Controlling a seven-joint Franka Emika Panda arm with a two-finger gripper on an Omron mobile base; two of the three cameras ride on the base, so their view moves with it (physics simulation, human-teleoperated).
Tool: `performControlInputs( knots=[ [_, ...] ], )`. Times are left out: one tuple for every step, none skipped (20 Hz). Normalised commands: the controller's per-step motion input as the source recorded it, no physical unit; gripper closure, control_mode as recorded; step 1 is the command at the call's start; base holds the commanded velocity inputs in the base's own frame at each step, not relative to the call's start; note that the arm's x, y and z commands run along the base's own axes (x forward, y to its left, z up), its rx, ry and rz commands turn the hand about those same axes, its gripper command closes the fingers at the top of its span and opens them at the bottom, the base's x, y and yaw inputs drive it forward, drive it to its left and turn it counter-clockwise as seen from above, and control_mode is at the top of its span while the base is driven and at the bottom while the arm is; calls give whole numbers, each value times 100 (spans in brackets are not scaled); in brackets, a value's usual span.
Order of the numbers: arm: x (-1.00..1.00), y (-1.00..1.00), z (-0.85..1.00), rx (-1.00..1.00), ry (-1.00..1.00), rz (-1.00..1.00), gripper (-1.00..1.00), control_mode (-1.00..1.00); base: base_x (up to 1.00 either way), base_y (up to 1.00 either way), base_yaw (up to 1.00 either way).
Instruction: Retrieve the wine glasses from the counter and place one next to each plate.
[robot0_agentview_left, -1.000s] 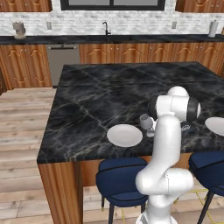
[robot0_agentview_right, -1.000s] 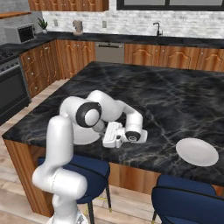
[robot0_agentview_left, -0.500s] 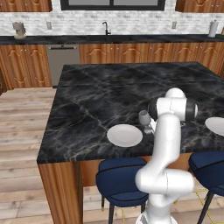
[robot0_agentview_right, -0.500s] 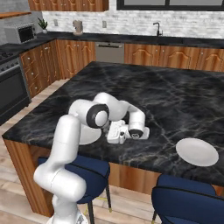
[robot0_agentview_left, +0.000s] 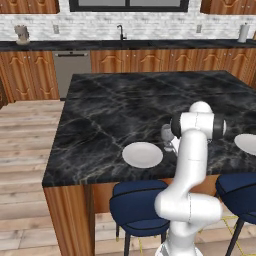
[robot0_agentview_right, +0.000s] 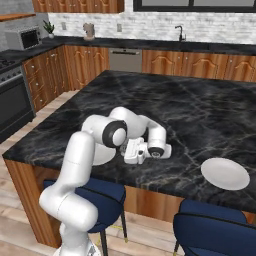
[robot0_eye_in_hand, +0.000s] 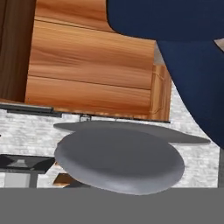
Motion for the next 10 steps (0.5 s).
performControlInputs(
  knots=[
    [0,0,-26,-12,-6,0,-100,-100,0,0,0],
    [0,-4,-12,-6,-6,0,-100,-100,0,0,0],
    [0,-13,-5,-1,0,0,-100,-100,0,0,0],
    [0,-26,-3,0,0,0,-100,-100,0,0,0],
    [0,-36,0,0,0,0,-100,-100,0,0,0],
    [0,-51,0,0,0,0,-100,-100,0,0,0],
    [0,-55,0,0,0,0,-100,-100,0,0,0],
    [0,-55,0,0,0,-2,-100,-100,0,0,0],
    [0,-54,0,0,0,-5,-100,-100,0,0,0],
    [0,-53,0,2,6,-12,-100,-100,0,0,0]
  ],
)
